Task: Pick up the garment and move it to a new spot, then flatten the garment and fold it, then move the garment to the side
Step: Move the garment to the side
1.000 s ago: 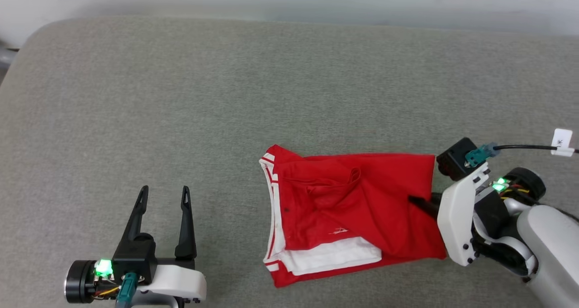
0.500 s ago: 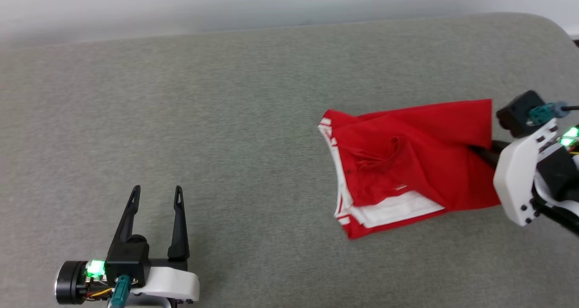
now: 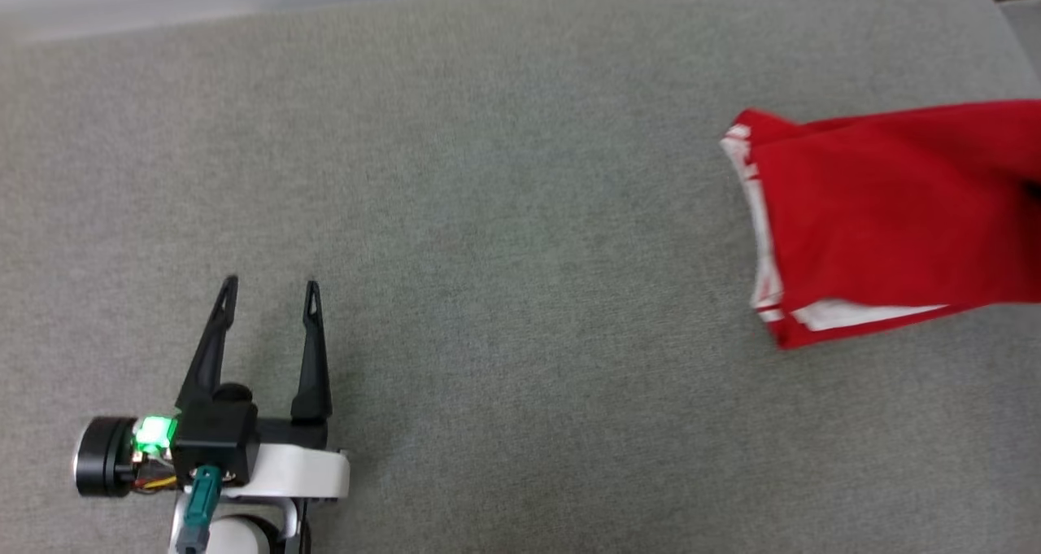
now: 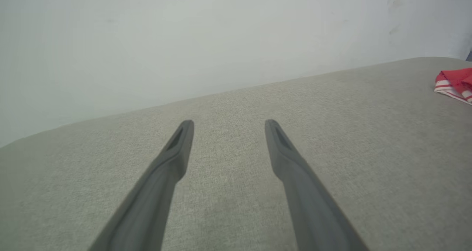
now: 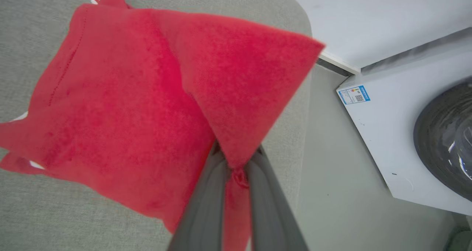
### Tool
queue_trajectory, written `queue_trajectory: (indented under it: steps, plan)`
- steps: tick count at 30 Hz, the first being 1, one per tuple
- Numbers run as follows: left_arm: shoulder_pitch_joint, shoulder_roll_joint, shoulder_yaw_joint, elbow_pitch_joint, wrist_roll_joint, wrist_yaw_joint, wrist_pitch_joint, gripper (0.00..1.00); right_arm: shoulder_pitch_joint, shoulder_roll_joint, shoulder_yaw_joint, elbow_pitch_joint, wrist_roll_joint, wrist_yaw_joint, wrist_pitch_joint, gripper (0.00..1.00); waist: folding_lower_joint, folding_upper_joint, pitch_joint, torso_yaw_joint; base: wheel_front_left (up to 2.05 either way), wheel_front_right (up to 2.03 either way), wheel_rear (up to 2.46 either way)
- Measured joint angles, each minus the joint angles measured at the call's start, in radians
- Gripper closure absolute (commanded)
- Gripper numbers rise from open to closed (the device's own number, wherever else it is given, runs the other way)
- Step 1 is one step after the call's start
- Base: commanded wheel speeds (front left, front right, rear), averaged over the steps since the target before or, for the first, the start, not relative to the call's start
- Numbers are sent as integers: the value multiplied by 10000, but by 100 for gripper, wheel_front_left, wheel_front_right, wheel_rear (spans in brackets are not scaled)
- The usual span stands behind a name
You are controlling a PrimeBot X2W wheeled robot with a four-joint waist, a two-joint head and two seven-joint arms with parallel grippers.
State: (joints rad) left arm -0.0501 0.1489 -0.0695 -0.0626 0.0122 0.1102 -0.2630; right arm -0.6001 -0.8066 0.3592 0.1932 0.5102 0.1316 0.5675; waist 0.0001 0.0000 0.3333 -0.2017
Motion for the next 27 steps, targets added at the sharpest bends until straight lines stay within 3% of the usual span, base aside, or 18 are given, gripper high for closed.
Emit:
queue_trajectory:
  steps: [15, 22, 23, 24, 27]
  plan:
    - [-1079, 295, -274, -742, 98, 140, 0, 0, -1108, -322, -3074, 2652, -1597, 0, 48, 100, 1, 0, 2041, 678, 0, 0, 0]
    - [-1304, 364, -374, -740, 42, 221, 0, 0, -1380, 245, -4054, 3323, -2251, 0, 125, 100, 1, 0, 2439, 932, 0, 0, 0]
    - [-1306, 372, -382, -715, 23, 226, 0, 0, -1381, 366, -4188, 3413, -2393, 0, 127, 63, 1, 0, 2403, 936, 0, 0, 0]
    - [-1305, 380, -384, -692, 21, 253, 0, 0, -1377, 451, -4318, 3482, -2527, 0, 98, 0, 1, 0, 2347, 940, 0, 0, 0]
    - [-1248, 380, -378, -642, -23, 324, 0, 0, -1299, 606, -4587, 3557, -2761, 0, -17, 0, 0, 0, 2097, 958, 0, 0, 0]
